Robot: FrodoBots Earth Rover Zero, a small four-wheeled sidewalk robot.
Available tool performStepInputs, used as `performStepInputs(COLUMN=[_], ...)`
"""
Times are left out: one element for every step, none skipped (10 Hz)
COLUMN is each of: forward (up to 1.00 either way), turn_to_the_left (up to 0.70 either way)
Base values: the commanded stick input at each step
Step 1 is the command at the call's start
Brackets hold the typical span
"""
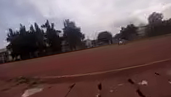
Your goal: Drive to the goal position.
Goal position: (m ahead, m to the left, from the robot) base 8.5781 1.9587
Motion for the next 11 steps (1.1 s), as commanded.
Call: performStepInputs(forward=[0.70, 0.70, 0.70, 0.70, 0.70, 0.70, 0.70, 0.70, 0.70, 0.70, 0.70], turn_to_the_left=[0.00, 0.00, 0.00, 0.00, 0.00, 0.00, 0.00, 0.00, 0.00, 0.00, 0.00])
